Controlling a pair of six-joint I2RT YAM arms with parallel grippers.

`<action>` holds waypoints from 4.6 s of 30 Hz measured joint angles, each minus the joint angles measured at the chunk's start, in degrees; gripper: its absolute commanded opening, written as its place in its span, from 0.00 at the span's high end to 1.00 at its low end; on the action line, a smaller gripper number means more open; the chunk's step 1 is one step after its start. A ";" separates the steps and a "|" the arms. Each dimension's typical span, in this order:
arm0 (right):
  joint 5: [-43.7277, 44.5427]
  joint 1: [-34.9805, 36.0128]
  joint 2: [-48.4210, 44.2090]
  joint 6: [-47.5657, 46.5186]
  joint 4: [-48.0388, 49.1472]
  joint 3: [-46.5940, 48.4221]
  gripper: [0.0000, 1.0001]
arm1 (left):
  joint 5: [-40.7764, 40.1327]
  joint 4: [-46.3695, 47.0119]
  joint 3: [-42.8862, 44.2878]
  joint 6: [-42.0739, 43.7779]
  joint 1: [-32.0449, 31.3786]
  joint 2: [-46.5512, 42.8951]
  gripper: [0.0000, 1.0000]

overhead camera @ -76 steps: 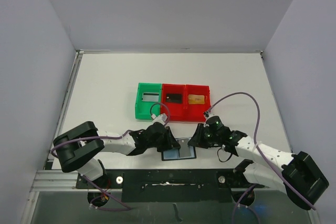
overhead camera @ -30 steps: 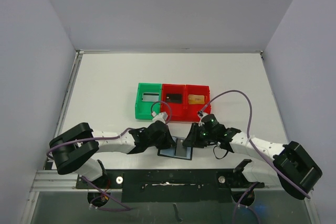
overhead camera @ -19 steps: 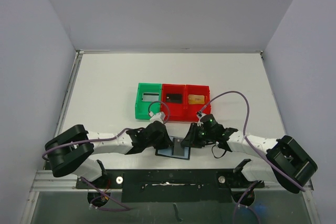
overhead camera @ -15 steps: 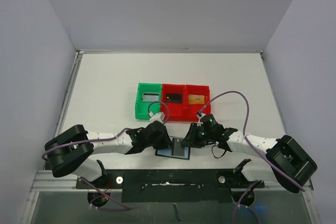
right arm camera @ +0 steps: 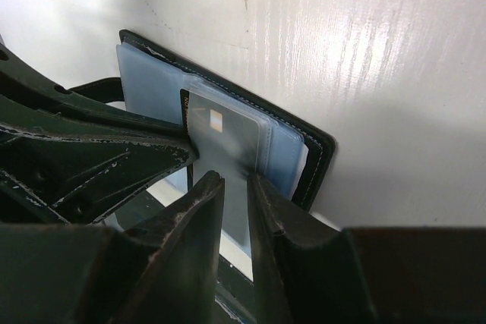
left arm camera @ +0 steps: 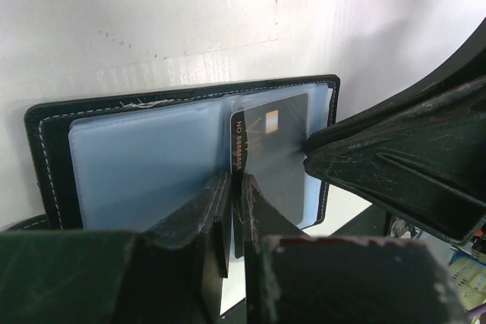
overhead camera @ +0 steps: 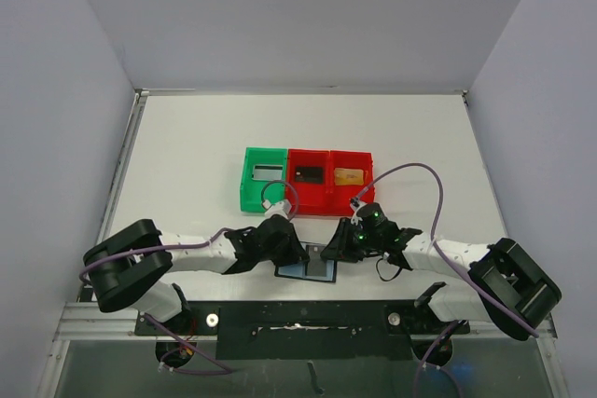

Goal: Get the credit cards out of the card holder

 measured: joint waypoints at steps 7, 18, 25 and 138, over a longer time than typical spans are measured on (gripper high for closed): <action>0.33 0.15 0.04 -0.04 -0.04 0.00 0.78 | -0.61 0.00 -1.44 -0.94 -0.07 -2.08 1.00; 0.52 0.22 0.79 -0.13 0.59 -0.11 0.78 | -0.63 -1.16 -3.63 -0.66 0.79 -6.93 1.00; 0.20 0.26 1.53 -0.31 0.92 0.26 0.79 | 0.15 -1.14 -4.22 -0.09 1.57 -7.50 0.94; 2.12 10.43 11.91 0.13 2.93 9.51 0.79 | 6.27 3.67 -14.36 -0.66 6.99 -18.16 0.86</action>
